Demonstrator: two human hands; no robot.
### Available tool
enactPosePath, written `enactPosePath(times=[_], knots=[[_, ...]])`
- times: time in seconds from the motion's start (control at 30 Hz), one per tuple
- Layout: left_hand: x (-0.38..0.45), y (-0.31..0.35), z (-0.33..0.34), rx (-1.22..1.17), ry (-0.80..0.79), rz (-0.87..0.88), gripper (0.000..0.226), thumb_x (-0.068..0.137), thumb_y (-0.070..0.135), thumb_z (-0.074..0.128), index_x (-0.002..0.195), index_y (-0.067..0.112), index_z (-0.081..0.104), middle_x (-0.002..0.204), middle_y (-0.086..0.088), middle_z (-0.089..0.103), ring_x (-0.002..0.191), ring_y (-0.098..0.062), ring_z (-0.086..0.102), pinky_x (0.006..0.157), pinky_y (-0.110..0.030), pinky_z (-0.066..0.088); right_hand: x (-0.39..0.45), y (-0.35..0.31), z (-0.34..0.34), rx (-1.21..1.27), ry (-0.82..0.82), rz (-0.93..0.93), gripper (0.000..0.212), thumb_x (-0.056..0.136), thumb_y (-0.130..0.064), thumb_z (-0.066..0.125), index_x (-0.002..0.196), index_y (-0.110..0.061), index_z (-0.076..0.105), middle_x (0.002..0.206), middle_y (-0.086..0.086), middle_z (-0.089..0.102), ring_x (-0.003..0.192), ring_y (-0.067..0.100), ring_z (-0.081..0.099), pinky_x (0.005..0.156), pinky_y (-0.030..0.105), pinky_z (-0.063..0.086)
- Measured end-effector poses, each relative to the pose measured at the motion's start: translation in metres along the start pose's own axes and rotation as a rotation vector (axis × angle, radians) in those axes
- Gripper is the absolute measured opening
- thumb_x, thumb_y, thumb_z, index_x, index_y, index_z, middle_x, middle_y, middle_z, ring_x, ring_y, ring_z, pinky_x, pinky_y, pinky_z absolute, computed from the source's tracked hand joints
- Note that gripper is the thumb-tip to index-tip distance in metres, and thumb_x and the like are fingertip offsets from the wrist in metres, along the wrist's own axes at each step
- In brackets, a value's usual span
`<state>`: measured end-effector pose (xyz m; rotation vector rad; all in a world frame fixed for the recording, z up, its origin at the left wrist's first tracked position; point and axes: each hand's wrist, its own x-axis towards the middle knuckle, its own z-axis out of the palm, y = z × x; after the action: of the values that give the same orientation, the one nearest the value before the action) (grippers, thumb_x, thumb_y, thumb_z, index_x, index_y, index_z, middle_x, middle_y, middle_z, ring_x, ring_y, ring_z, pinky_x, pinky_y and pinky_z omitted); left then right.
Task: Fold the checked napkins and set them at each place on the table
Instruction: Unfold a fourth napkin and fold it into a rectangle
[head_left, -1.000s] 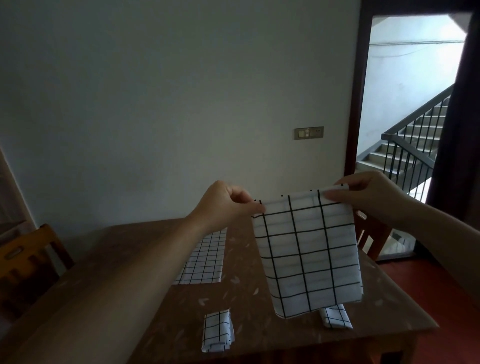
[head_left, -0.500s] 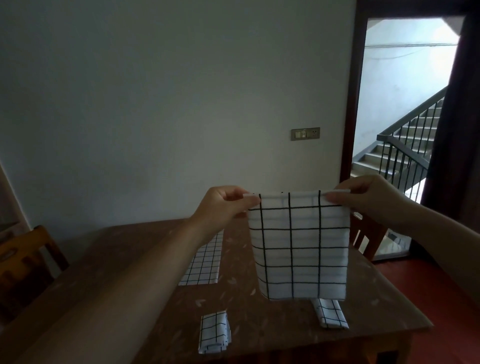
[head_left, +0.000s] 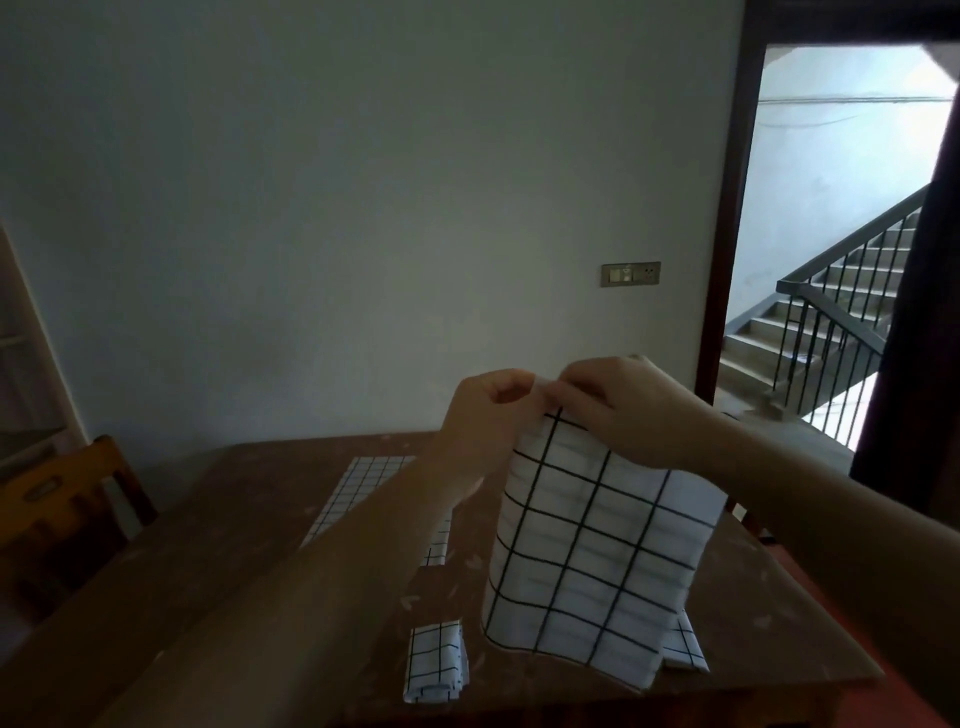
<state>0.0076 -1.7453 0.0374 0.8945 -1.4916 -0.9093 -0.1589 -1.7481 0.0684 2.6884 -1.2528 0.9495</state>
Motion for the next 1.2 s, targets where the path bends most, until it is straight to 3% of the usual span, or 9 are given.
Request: enactPosePath(times=[0.33, 0.47, 0.67, 0.8, 0.87, 0.93, 1.03, 1.1, 1.2], knots=[[-0.016, -0.006, 0.003, 0.055, 0.163, 0.112, 0.017, 0.095, 0.029, 0.061, 0.096, 0.014, 0.070, 0.081, -0.013, 0.074, 0.071, -0.027, 0.069, 0.066, -0.043, 0.058, 0.004, -0.003, 0.004, -0.278, 0.164, -0.040, 0.032, 0.101, -0.038, 0.033, 0.084, -0.018, 0.051, 0.057, -0.006, 0.046, 0.052, 0.019, 0.049, 0.054, 0.031, 0.038], [-0.028, -0.015, -0.001, 0.091, -0.050, 0.103, 0.006, 0.085, 0.020, 0.072, 0.090, 0.017, 0.073, 0.081, 0.002, 0.076, 0.079, -0.012, 0.073, 0.068, -0.025, 0.057, 0.008, 0.002, -0.006, -0.298, 0.249, -0.030, 0.032, 0.101, -0.037, 0.034, 0.087, -0.014, 0.052, 0.055, -0.006, 0.043, 0.053, 0.025, 0.048, 0.057, 0.031, 0.035], [-0.041, -0.037, -0.040, 0.453, -0.544, -0.228, 0.008, 0.083, 0.036, 0.069, 0.078, 0.032, 0.073, 0.081, 0.006, 0.074, 0.079, -0.018, 0.070, 0.073, -0.028, 0.057, 0.006, 0.024, -0.034, -0.272, 0.338, -0.065, 0.036, 0.099, -0.037, 0.035, 0.082, -0.013, 0.054, 0.056, 0.004, 0.054, 0.050, 0.027, 0.051, 0.055, 0.030, 0.037], [-0.031, -0.019, -0.024, 0.473, -0.463, -0.131, 0.017, 0.086, 0.035, 0.069, 0.074, 0.024, 0.063, 0.072, 0.013, 0.063, 0.069, -0.006, 0.061, 0.069, -0.019, 0.049, 0.005, 0.020, -0.026, -0.199, 0.283, -0.097, 0.034, 0.098, -0.036, 0.038, 0.074, -0.016, 0.049, 0.051, -0.001, 0.047, 0.045, 0.021, 0.046, 0.050, 0.030, 0.036], [-0.025, -0.009, -0.014, 0.358, -0.342, -0.073, 0.006, 0.088, 0.031, 0.069, 0.088, 0.026, 0.072, 0.087, 0.010, 0.074, 0.085, -0.006, 0.070, 0.083, -0.024, 0.054, 0.008, 0.017, -0.032, -0.103, 0.261, -0.007, 0.033, 0.099, -0.036, 0.043, 0.072, -0.018, 0.054, 0.054, -0.003, 0.050, 0.046, 0.012, 0.048, 0.051, 0.028, 0.037], [-0.023, -0.006, -0.016, 0.277, -0.251, -0.066, 0.014, 0.089, 0.027, 0.068, 0.095, 0.016, 0.076, 0.093, 0.003, 0.077, 0.092, -0.012, 0.072, 0.087, -0.028, 0.056, 0.002, 0.025, -0.049, 0.303, 0.277, 0.203, 0.031, 0.095, -0.048, 0.048, 0.084, -0.024, 0.064, 0.067, -0.002, 0.062, 0.054, 0.000, 0.058, 0.054, 0.024, 0.040], [-0.022, -0.010, -0.028, 0.118, -0.129, -0.115, 0.017, 0.089, 0.021, 0.067, 0.096, 0.008, 0.075, 0.095, -0.007, 0.077, 0.093, -0.022, 0.072, 0.085, -0.033, 0.058, -0.025, 0.046, -0.057, 1.212, 0.093, 0.455, 0.086, 0.062, -0.082, 0.051, 0.120, -0.018, 0.062, 0.109, 0.012, 0.070, 0.106, 0.024, 0.067, 0.076, 0.039, 0.055], [-0.021, -0.014, -0.031, 0.053, -0.096, -0.144, 0.016, 0.090, 0.022, 0.066, 0.096, 0.010, 0.074, 0.094, -0.005, 0.077, 0.092, -0.021, 0.072, 0.083, -0.034, 0.058, -0.046, 0.052, -0.027, 1.268, -0.085, 0.484, 0.103, 0.038, -0.083, 0.071, 0.119, -0.019, 0.060, 0.117, 0.013, 0.068, 0.107, 0.030, 0.066, 0.079, 0.043, 0.056], [-0.022, -0.017, -0.030, 0.107, -0.083, -0.176, 0.015, 0.091, 0.028, 0.065, 0.087, 0.016, 0.073, 0.083, 0.005, 0.075, 0.087, -0.012, 0.072, 0.078, -0.025, 0.055, -0.058, 0.044, 0.012, 1.102, -0.126, 0.569, 0.046, 0.070, -0.046, 0.076, 0.104, -0.018, 0.064, 0.104, 0.010, 0.072, 0.090, 0.018, 0.072, 0.073, 0.033, 0.058]])
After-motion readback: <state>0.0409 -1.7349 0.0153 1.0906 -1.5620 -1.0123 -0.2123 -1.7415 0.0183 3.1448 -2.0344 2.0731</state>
